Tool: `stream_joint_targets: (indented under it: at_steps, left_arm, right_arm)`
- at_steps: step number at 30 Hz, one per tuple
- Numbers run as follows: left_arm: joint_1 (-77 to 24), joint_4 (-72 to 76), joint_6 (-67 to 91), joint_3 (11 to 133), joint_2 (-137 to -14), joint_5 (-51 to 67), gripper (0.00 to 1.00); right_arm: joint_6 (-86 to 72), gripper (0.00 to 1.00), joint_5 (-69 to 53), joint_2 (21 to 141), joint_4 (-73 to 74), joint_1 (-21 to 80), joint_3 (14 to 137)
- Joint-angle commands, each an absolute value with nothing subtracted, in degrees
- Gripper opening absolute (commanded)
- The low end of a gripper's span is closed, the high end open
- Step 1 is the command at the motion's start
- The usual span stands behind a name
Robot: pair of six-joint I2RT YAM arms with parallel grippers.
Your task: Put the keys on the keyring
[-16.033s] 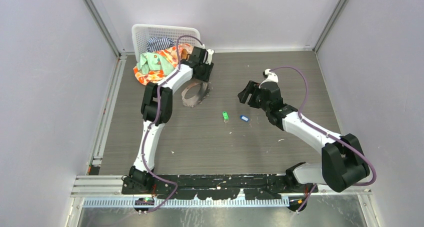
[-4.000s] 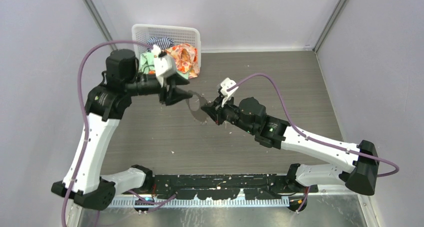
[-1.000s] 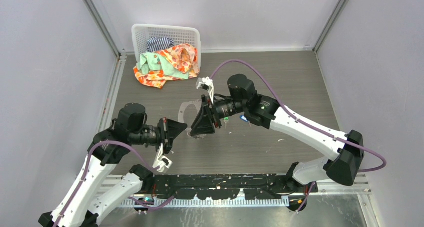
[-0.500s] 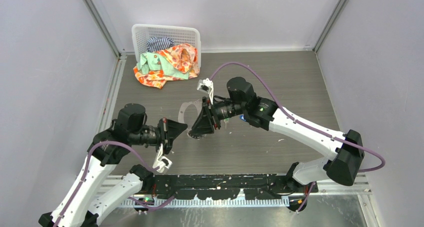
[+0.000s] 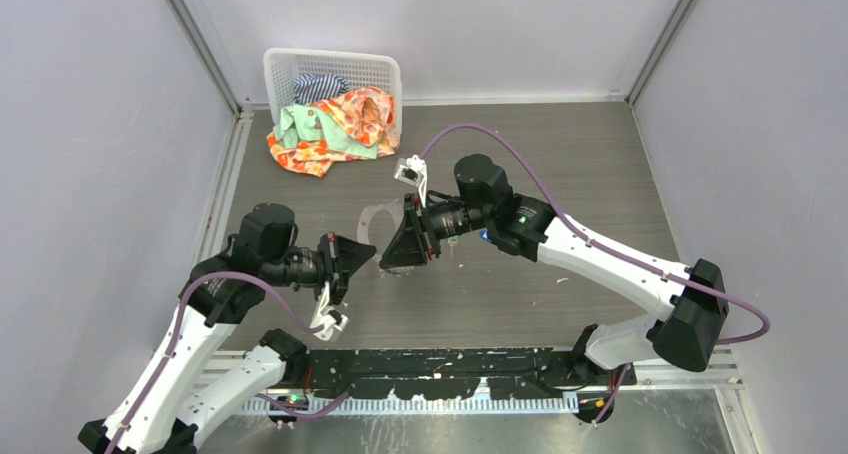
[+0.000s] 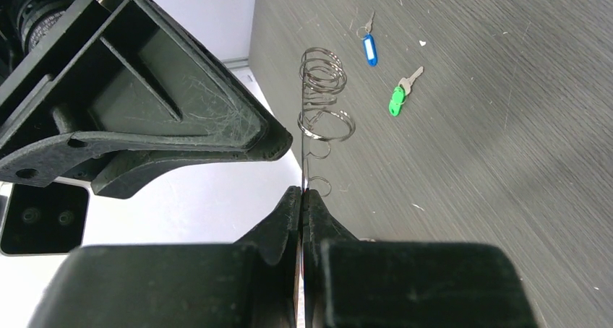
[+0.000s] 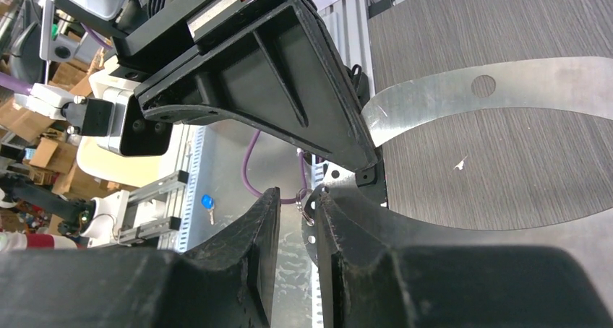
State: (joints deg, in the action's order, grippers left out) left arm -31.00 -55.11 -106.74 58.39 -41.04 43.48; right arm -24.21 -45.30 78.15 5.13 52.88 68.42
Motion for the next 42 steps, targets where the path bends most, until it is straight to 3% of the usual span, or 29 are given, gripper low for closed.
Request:
stream_joint_targets:
  at_steps: [1, 9, 14, 19, 23, 32, 37, 42]
  left_arm:
    - [-31.11, -51.42, -104.41, 61.28, -41.48, 44.01, 0.00]
    - [-31.20, -53.52, -96.38, 64.44, -42.94, 44.47, 0.00]
    - [-31.29, -53.48, -83.56, 68.20, -45.42, 44.65, 0.00]
    - [-31.28, -54.49, -67.59, 73.65, -49.28, 44.83, 0.00]
    - [-31.29, -54.35, -60.92, 74.58, -50.01, 45.74, 0.00]
    - [-31.29, -55.47, -51.37, 78.63, -52.51, 46.72, 0.00]
    - [-31.29, -48.77, -37.61, 78.16, -53.05, 42.25, 0.00]
    - [-31.29, -48.54, -24.94, 80.28, -55.45, 37.96, 0.00]
  right_arm:
    - [-24.72, 0.30, -44.64, 78.03, 2.84, 53.04, 67.74]
    - [-20.32, 0.36, -39.70, 76.41, 4.45, 53.17, 67.42]
    - [-11.61, 0.49, -31.68, 72.87, 7.02, 53.75, 67.63]
    - [-1.57, 0.68, -24.86, 66.98, 7.78, 54.02, 67.17]
    - [3.58, 0.75, -22.33, 63.56, 8.32, 54.05, 67.20]
    - [9.15, 0.79, -21.62, 63.43, 12.60, 55.99, 69.99]
    - [13.41, 0.78, -9.12, 61.37, 9.18, 62.10, 67.81]
    - [27.08, 0.76, 11.17, 60.38, 4.30, 71.94, 65.03]
